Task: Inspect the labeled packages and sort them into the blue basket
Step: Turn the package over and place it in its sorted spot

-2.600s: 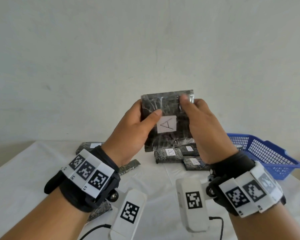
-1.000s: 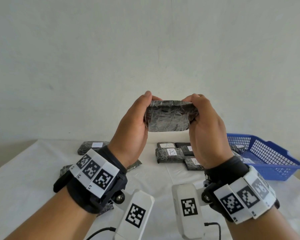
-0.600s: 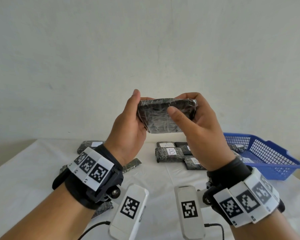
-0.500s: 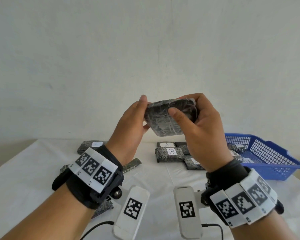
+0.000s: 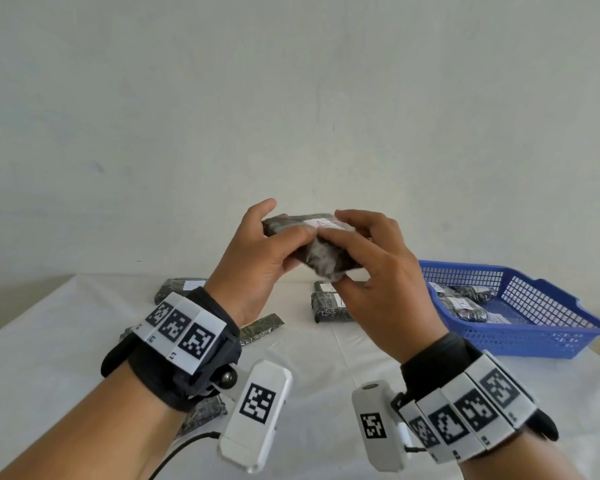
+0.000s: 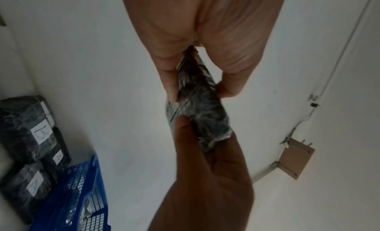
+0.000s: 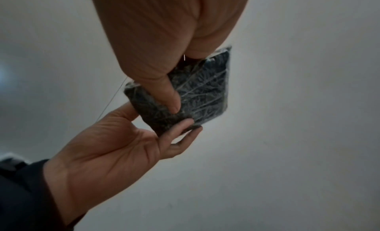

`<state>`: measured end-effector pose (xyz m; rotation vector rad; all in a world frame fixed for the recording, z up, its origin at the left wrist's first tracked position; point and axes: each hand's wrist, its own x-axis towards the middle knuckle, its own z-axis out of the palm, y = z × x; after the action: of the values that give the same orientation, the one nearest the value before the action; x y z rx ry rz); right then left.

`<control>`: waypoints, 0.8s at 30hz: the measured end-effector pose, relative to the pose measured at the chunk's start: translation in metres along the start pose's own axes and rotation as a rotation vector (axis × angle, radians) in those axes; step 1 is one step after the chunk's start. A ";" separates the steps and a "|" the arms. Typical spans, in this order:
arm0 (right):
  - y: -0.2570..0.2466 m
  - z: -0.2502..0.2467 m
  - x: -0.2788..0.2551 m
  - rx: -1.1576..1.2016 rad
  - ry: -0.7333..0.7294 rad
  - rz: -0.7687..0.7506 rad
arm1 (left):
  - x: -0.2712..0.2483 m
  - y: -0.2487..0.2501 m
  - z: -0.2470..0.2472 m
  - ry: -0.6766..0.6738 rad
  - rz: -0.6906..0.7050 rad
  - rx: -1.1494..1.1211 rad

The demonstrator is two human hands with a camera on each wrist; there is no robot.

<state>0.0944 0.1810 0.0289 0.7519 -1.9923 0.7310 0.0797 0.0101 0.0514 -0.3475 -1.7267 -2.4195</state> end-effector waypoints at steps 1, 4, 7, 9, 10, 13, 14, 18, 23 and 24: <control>0.003 0.000 -0.002 -0.049 -0.035 -0.009 | 0.001 -0.002 -0.001 0.019 -0.003 -0.028; 0.013 -0.004 -0.009 -0.144 -0.273 0.143 | 0.010 -0.009 -0.007 0.039 -0.013 -0.062; 0.023 -0.006 -0.015 -0.180 -0.379 0.223 | 0.019 -0.016 -0.009 0.025 -0.106 -0.048; 0.026 -0.010 -0.013 -0.175 -0.495 0.296 | 0.022 -0.026 -0.004 -0.007 -0.174 -0.016; 0.026 -0.012 -0.010 -0.126 -0.608 0.397 | 0.023 -0.032 -0.001 -0.006 -0.202 -0.011; 0.031 -0.009 -0.006 0.089 -0.798 0.769 | 0.025 -0.056 0.006 -0.007 -0.262 0.095; 0.034 -0.004 -0.007 0.099 -0.789 0.851 | 0.026 -0.065 0.008 -0.015 -0.290 0.129; 0.050 0.025 -0.019 -0.016 -0.825 0.976 | 0.029 -0.089 0.012 -0.001 -0.437 0.153; 0.073 0.047 -0.038 -0.159 -0.975 1.077 | 0.039 -0.100 -0.011 -0.231 -0.688 0.391; 0.077 0.052 -0.041 -0.206 -1.003 1.086 | 0.044 -0.103 -0.017 -0.273 -0.684 0.552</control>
<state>0.0302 0.2025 -0.0463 -0.2822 -3.3770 0.7584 0.0092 0.0278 -0.0356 -0.0002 -2.9178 -2.1686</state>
